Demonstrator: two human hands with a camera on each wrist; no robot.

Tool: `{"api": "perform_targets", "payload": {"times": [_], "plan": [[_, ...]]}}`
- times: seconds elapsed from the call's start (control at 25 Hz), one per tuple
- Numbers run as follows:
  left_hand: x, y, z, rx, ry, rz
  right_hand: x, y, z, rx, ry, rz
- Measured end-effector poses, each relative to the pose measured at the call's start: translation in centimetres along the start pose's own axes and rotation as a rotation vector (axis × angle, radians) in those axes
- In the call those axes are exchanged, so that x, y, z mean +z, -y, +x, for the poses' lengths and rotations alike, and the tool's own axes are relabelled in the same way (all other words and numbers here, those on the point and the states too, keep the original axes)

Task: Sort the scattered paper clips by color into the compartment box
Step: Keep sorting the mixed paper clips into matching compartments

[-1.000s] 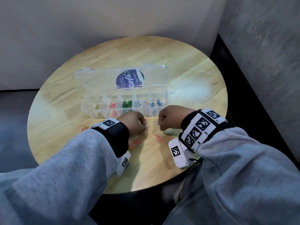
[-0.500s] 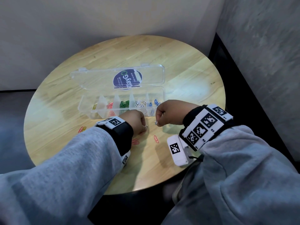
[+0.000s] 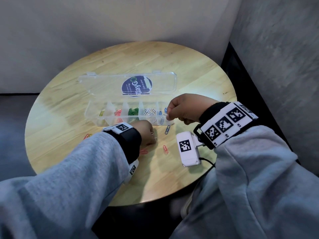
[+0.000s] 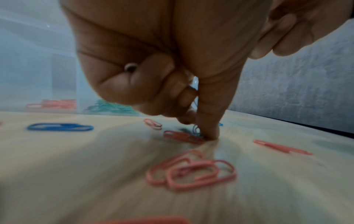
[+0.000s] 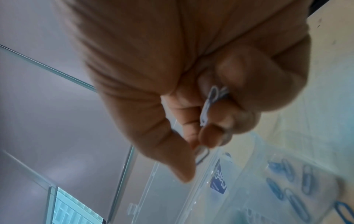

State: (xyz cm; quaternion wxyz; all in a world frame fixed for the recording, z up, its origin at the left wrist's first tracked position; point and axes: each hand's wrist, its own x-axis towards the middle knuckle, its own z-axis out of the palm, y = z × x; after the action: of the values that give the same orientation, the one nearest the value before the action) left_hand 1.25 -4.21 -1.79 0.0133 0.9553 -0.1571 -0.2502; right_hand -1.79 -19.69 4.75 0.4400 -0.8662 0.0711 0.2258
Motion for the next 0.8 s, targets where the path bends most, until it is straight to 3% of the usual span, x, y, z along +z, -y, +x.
{"api": "perform_targets", "payload": {"times": [0.16, 0.36, 0.64, 0.72, 0.8], "plan": [[-0.3, 0.9, -0.9, 0.044, 0.042, -0.079, 0.4, 0.2, 0.5, 0.037, -0.016, -0.009], [-1.6, 3.1, -1.8, 0.007, 0.137, -0.447, 0.9, 0.3, 1.2, 0.036, -0.039, 0.098], [-2.5, 2.1, -2.8, -0.02, 0.281, -1.427, 0.3, 0.0, 1.0, -0.013, -0.033, 0.401], [-3.2, 2.0, -2.7, 0.017, 0.337, -1.545, 0.0, -0.3, 0.8, -0.015, -0.024, 0.465], [-3.4, 1.6, -2.5, 0.029, 0.376, -1.522, -0.3, -0.4, 0.4, -0.004, -0.009, 0.498]]}}
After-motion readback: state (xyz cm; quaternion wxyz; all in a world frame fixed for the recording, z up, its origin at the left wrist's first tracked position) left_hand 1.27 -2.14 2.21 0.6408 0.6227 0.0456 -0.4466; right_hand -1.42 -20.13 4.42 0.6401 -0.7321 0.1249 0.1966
